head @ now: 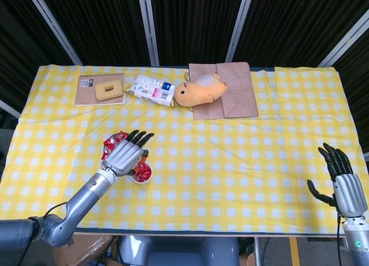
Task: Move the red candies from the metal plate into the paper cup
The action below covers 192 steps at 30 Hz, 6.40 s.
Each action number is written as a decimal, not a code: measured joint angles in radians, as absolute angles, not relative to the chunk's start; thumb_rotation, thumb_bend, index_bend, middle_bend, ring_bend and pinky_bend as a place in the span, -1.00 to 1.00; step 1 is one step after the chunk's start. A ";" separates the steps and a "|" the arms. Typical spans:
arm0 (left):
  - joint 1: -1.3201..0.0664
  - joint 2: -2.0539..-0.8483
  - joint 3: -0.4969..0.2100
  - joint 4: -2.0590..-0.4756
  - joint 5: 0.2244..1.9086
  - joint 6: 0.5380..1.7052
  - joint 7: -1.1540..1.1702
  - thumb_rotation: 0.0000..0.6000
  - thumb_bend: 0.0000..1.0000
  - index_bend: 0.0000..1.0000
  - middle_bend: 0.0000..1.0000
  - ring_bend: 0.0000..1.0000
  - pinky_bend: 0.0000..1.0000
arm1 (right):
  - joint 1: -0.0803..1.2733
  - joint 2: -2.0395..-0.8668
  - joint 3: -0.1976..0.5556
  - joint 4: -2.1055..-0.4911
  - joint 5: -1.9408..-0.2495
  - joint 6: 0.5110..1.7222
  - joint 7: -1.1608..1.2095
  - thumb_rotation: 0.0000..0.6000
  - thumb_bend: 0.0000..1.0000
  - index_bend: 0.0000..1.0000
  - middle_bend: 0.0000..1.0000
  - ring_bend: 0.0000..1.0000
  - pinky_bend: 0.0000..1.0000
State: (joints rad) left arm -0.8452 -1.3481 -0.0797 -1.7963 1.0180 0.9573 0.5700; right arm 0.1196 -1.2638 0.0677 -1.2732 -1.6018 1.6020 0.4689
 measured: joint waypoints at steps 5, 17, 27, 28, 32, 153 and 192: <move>-0.852 -1.368 -0.071 -1.783 1.005 0.941 0.572 1.00 -0.29 0.10 -1.00 -1.00 -1.00 | 0.120 -1.264 0.068 -1.273 -1.603 1.602 0.472 1.00 -0.15 -1.00 -1.00 -1.00 -1.00; -0.859 -1.353 -0.077 -1.794 0.992 0.937 0.551 1.00 -0.49 -0.06 -1.00 -1.00 -1.00 | 0.121 -1.265 0.067 -1.273 -1.604 1.601 0.471 1.00 -0.15 -1.00 -1.00 -1.00 -1.00; -0.835 -1.285 -0.105 -1.804 1.001 0.979 0.499 1.00 -0.53 -0.08 -1.00 -1.00 -1.00 | 0.120 -1.265 0.065 -1.275 -1.605 1.600 0.466 1.00 -0.15 -1.00 -1.00 -1.00 -1.00; -0.833 -1.278 -0.104 -1.802 0.999 0.980 0.500 1.00 -0.55 -0.08 -1.00 -1.00 -1.00 | 0.120 -1.265 0.064 -1.275 -1.605 1.599 0.466 1.00 -0.15 -1.00 -1.00 -1.00 -1.00; -0.823 -1.262 -0.091 -1.785 0.976 0.978 0.506 1.00 -0.56 -0.08 -1.00 -1.00 -1.00 | 0.120 -1.265 0.064 -1.276 -1.605 1.599 0.466 1.00 -0.15 -1.00 -1.00 -1.00 -1.00; -0.821 -1.451 -0.092 -1.457 0.931 0.904 0.556 1.00 -0.77 -0.20 -1.00 -1.00 -1.00 | 0.120 -1.266 0.063 -1.275 -1.611 1.607 0.476 1.00 -0.15 -1.00 -1.00 -1.00 -1.00; -0.867 -1.470 -0.045 -1.356 1.012 0.754 0.487 1.00 -0.66 -0.10 -1.00 -1.00 -1.00 | 0.120 -1.270 0.066 -1.272 -1.602 1.603 0.470 1.00 -0.15 -1.00 -1.00 -1.00 -1.00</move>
State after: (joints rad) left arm -0.8671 -1.4704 -0.0446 -1.3564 1.0123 0.7536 0.4867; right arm 0.1201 -1.2702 0.0663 -1.2722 -1.6024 1.6027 0.4697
